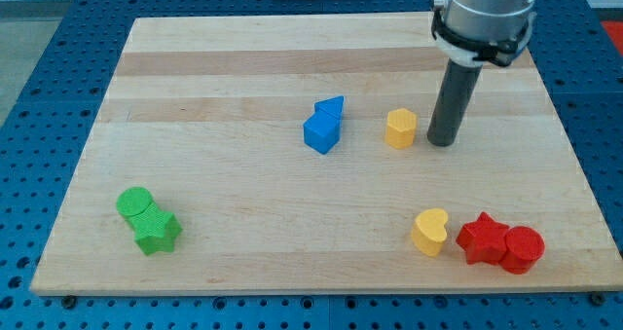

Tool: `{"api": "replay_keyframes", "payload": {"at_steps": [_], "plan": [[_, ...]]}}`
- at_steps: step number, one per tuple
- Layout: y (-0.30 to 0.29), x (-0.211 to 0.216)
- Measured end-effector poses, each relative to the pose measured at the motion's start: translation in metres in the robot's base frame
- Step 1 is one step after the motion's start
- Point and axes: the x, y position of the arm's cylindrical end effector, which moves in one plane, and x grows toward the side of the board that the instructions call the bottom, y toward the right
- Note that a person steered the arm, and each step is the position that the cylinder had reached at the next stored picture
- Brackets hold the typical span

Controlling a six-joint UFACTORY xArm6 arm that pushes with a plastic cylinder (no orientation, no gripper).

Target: Slide the yellow heart left a bit

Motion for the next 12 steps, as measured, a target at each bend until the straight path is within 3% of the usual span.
{"api": "replay_keyframes", "payload": {"at_steps": [4,5,7,8,9,11,12], "plan": [[-0.093,-0.003],[-0.077,0.026],[-0.144,0.107],[-0.15,0.169],[-0.14,0.184],[-0.034,0.183],[-0.034,0.183]]}}
